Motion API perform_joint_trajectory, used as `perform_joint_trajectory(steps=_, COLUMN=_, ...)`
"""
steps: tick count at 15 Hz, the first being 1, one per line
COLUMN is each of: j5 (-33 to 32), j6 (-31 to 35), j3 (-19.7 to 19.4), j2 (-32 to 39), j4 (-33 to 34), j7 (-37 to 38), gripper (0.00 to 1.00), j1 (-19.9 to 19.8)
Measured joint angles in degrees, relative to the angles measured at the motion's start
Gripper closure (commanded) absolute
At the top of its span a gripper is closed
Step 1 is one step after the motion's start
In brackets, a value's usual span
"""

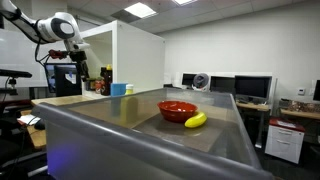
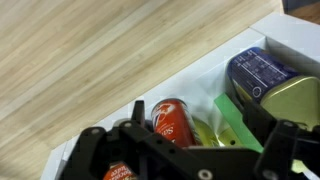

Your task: Move the red can backwards

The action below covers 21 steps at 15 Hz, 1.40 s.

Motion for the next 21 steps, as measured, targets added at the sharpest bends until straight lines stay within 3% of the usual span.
perform_joint_trajectory(steps=10, j5=7.1, j6=-2.4, j3=-10.6, j2=-4.3, j4=-4.7, j7=-34.1, gripper=0.00, j1=4.7)
perform_joint_trajectory(steps=16, j5=7.4, j6=-3.8, j3=-10.1, j2=-4.4, j4=-6.6, j7=-50.6, gripper=0.00, j1=2.5)
perform_joint_trajectory(steps=17, j5=7.4, j6=-3.8, j3=-10.0, j2=-4.4, j4=-6.9, j7=-52.8, gripper=0.17, j1=2.4)
perform_joint_trajectory(steps=20, j5=7.4, j6=-3.8, j3=-9.5, j2=-4.4, j4=-7.9, j7=-58.6, gripper=0.44, j1=2.1)
perform_joint_trajectory(steps=21, j5=7.4, j6=-3.6, j3=-9.3, j2=-4.4, j4=-8.0, j7=-59.1, gripper=0.48, j1=2.1)
